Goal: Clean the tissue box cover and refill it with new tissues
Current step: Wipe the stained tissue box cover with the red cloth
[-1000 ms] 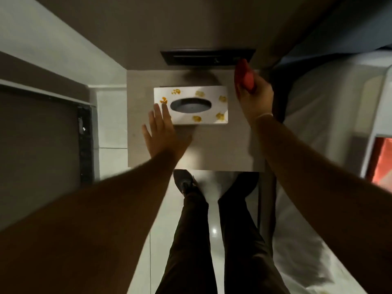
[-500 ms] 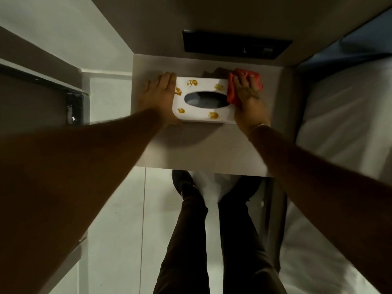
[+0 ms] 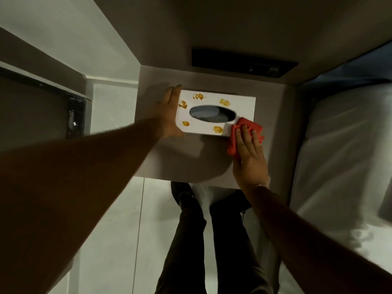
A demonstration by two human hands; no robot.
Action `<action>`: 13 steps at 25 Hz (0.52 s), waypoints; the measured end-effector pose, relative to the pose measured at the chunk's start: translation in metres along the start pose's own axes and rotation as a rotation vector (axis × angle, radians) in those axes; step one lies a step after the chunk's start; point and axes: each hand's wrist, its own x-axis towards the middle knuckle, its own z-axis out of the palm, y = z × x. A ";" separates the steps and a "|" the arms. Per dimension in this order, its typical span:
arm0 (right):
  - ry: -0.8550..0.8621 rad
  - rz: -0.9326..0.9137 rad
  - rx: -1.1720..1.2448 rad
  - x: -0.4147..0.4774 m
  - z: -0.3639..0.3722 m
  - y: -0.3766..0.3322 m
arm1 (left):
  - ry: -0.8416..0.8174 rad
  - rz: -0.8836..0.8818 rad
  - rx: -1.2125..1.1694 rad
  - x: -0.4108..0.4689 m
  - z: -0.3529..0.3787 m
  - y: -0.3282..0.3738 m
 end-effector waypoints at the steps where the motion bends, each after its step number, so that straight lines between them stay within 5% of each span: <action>1: 0.010 -0.004 -0.008 0.001 0.000 0.000 | -0.022 0.028 -0.042 0.001 -0.002 -0.005; 7: 0.094 0.080 0.047 0.004 0.020 -0.023 | 0.045 0.187 -0.001 0.011 0.002 -0.036; 13: 0.062 0.082 0.026 0.020 0.040 -0.068 | 0.090 0.161 0.066 0.015 0.012 -0.050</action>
